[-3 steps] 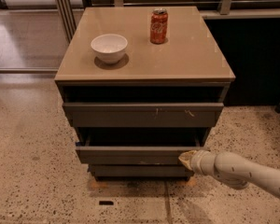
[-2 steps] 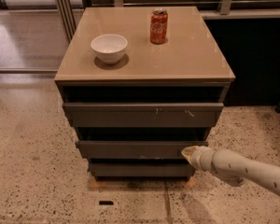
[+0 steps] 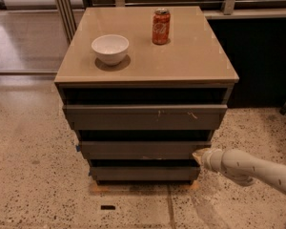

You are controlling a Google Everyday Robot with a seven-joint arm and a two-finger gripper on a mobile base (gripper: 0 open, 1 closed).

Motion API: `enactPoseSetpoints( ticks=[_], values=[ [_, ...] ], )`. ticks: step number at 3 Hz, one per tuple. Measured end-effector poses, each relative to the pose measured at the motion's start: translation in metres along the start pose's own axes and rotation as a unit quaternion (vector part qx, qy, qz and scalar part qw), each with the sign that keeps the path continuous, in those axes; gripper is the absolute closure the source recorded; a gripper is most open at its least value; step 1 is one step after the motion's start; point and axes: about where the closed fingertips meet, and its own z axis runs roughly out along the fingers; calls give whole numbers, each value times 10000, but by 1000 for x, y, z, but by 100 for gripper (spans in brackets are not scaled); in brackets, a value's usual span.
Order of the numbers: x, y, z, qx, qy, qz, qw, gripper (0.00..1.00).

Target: Close middle drawer

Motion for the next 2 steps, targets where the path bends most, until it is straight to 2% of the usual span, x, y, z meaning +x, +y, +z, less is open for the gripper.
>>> enactPoseSetpoints(
  ticks=[1,2],
  values=[
    [19,22,-2,-420,58,374,9984,100],
    [25,26,-7,-851,227,742,9933,100]
  ],
)
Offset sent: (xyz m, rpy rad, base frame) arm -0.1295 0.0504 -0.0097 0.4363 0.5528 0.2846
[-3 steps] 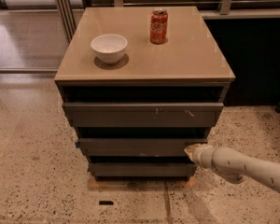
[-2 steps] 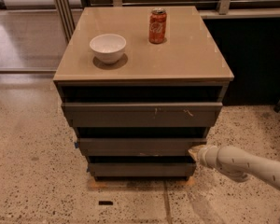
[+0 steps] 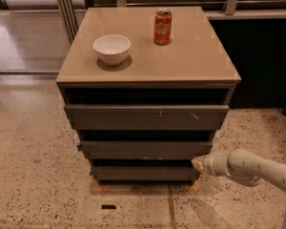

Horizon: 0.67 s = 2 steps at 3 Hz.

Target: Close middle drawer

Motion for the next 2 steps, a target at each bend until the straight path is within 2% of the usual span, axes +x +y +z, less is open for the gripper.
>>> enactPoseSetpoints(
  ticks=[1,2],
  values=[
    [9,18,-3,-388,111,6,9992,82],
    [9,19,-3,-390,110,5,9992,59]
  ],
)
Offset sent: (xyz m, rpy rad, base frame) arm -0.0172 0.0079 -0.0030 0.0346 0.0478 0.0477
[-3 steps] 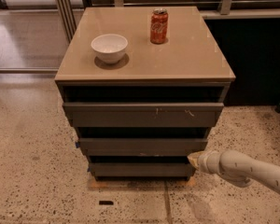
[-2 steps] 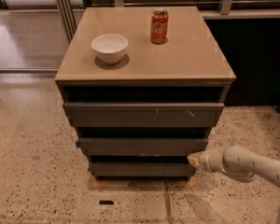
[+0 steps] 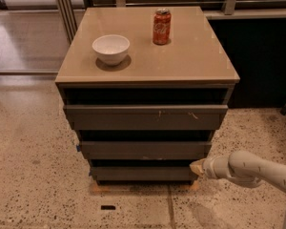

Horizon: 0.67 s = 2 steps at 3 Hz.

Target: Close middle drawer

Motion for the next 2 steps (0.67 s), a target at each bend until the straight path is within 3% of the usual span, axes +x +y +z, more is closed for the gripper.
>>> enactPoseSetpoints(
  ticks=[2],
  values=[
    [0,0,0,-1,0,0,10000,12]
  ],
)
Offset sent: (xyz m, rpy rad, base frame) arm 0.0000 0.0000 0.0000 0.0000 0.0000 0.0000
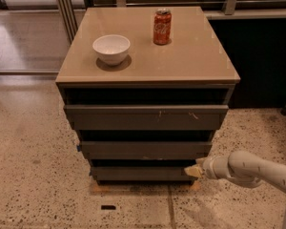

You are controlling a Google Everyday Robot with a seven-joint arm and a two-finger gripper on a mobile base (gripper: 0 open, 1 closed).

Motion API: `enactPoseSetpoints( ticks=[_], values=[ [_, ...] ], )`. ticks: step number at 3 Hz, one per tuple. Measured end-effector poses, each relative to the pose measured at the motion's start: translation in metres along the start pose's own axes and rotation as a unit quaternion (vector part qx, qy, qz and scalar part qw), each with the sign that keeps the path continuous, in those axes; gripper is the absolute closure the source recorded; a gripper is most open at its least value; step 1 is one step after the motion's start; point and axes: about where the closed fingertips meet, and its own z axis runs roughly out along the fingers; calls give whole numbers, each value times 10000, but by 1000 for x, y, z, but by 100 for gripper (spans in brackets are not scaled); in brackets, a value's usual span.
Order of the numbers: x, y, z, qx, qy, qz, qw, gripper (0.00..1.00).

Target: Close middle drawer

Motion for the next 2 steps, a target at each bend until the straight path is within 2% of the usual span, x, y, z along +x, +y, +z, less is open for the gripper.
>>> enactPoseSetpoints(
  ticks=[1,2],
  values=[
    [0,0,0,0,0,0,10000,0],
    [0,0,0,-1,0,0,10000,0]
  ],
)
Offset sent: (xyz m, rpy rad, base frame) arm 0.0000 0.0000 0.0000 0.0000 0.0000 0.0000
